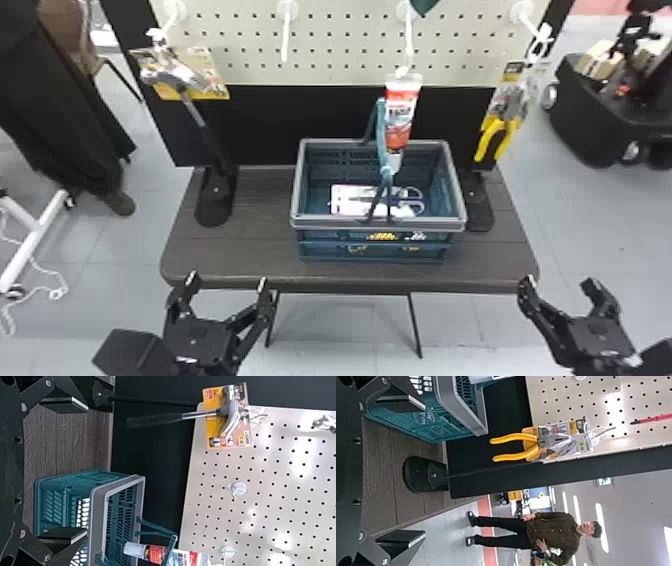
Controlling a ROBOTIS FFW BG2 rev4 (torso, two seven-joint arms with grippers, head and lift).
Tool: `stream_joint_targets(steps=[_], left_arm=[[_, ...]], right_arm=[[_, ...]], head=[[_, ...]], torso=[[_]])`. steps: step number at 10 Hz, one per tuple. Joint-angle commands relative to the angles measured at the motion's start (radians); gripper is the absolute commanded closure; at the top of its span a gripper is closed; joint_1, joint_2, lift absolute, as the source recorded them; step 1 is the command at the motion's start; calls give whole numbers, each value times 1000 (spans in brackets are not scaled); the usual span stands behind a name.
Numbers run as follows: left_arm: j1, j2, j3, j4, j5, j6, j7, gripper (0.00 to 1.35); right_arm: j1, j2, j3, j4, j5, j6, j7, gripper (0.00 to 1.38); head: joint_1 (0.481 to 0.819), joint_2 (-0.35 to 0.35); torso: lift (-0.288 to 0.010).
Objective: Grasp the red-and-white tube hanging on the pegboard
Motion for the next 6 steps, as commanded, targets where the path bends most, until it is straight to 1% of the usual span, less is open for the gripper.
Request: stream_joint_targets(steps=[1,5,6], left_arm=[[0,2,-2,0,0,0,0,209],[0,4,-2,0,0,0,0,209],[0,4,-2,0,0,0,0,209]], right_arm=[[-7,-6,0,-9,8,19,8,177],[-15,-7,0,-17,12,28,11,177],[-22,-7,-2,-22,15,47,11,177]], head=[[819,8],[819,8],[819,8]], torso=[[-100],[-100],[-100]])
